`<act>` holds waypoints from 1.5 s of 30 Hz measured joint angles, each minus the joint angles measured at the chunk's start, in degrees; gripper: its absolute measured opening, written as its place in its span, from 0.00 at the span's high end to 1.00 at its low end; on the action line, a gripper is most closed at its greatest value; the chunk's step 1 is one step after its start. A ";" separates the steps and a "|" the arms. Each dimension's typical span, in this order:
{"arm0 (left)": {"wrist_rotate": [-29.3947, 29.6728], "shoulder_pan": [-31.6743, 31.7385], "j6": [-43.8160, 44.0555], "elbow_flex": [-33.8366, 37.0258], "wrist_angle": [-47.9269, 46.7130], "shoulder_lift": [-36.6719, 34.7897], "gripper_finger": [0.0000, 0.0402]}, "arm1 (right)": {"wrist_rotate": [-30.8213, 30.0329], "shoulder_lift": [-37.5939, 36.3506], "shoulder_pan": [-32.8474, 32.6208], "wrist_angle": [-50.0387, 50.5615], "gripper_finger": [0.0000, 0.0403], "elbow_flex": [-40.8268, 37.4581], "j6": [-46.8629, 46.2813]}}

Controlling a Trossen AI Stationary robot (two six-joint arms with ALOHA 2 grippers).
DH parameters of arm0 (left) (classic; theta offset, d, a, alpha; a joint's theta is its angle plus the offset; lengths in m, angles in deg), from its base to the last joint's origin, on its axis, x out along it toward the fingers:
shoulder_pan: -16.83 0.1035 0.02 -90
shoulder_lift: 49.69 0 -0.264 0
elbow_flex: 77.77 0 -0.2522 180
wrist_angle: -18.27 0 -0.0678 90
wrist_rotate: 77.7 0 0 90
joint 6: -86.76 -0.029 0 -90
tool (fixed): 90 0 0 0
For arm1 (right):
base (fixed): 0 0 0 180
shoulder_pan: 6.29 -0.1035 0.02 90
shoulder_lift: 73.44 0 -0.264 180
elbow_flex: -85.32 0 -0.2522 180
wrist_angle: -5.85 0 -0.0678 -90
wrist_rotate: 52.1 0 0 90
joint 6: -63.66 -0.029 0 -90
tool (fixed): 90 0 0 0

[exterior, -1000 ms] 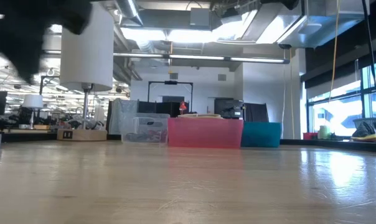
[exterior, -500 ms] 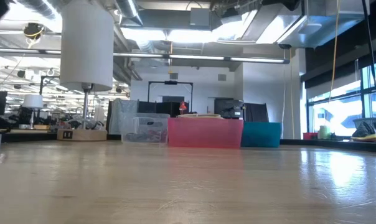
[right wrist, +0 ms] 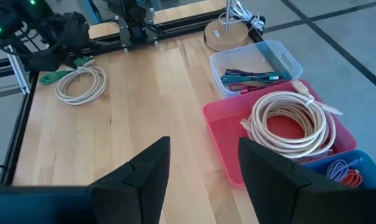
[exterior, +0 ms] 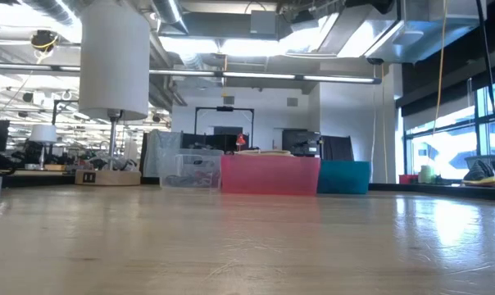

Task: Pick & Place USB Port
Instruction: Put the brown HDMI cable into the red bin

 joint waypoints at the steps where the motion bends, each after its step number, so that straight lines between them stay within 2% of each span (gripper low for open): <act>1: 0.10 0.08 -2.25 0.00 0.14 0.78 0.55 | -0.02 0.02 0.00 0.09 0.52 0.00 -0.02; 6: -0.77 0.40 -10.21 0.00 0.23 5.95 0.55 | -0.02 0.04 0.00 -0.10 0.52 0.00 -0.04; 16: -2.93 3.46 -20.42 0.07 3.60 15.31 0.56 | -0.01 0.04 0.00 -0.61 0.52 0.00 -0.46; 20: -5.28 4.99 -23.28 -0.08 4.00 18.05 0.67 | -0.01 0.04 0.00 -0.61 0.52 0.00 -1.50; 24: -4.61 6.52 -23.40 0.11 4.28 17.45 0.91 | 0.42 0.04 0.00 -0.50 0.52 0.00 -1.72; 26: -1.68 7.24 -23.28 0.01 3.46 16.15 0.95 | 0.42 0.04 0.00 -0.50 0.52 0.00 -1.73; 28: 3.71 8.33 -22.71 -0.07 1.87 14.54 0.97 | 0.42 0.04 0.00 -0.50 0.52 0.00 -1.71; 33: 13.83 11.98 -23.97 -1.42 2.11 7.84 0.97 | 0.42 0.04 0.03 -0.48 0.52 0.00 -1.67; 37: 24.43 16.87 -28.96 -2.65 2.83 2.03 0.97 | 0.40 0.04 0.11 -0.48 0.52 0.00 -1.64; 41: 30.40 24.32 -40.39 -2.71 7.05 -2.52 0.97 | -1.98 -0.18 0.11 -0.46 0.52 0.00 -1.64; 45: 30.65 34.78 -57.61 -2.73 14.92 -4.39 0.97 | -3.31 -1.32 0.11 -0.12 0.52 0.00 -1.72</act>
